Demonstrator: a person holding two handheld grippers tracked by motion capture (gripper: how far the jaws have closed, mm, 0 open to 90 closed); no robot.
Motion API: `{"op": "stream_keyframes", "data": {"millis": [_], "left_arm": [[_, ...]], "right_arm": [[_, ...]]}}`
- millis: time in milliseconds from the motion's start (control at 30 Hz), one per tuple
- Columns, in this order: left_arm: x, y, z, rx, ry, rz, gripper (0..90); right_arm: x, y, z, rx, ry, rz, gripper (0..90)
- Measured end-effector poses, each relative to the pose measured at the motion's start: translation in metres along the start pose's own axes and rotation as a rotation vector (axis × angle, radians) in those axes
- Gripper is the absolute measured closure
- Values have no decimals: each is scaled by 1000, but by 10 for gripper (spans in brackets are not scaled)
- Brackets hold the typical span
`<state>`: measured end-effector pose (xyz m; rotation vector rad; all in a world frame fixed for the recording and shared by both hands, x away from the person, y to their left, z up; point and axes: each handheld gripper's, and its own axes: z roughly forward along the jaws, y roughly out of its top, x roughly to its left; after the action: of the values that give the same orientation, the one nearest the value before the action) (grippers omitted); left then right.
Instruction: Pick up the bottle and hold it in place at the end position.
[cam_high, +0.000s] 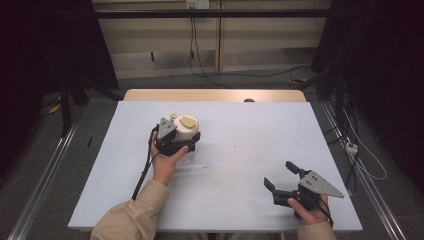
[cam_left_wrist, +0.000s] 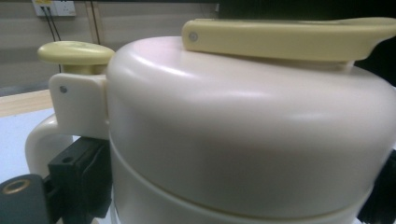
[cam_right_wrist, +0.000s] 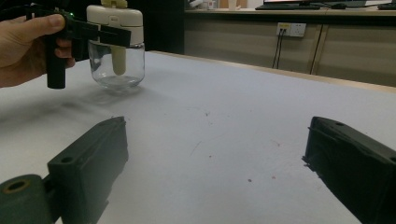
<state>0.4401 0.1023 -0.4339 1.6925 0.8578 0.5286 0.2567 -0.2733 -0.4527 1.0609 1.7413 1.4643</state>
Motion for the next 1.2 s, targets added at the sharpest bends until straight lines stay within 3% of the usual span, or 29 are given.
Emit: {"op": "stream_keyframes", "data": {"millis": [433,1200], "left_arm": [[-10,3,10,10,-46,-5,63],[-17,7,24,9,-62,-12,63]], "right_arm": [[-1,-1,-1,0,0,1,52],[-2,-2,-1,10,9,9,51]]}}
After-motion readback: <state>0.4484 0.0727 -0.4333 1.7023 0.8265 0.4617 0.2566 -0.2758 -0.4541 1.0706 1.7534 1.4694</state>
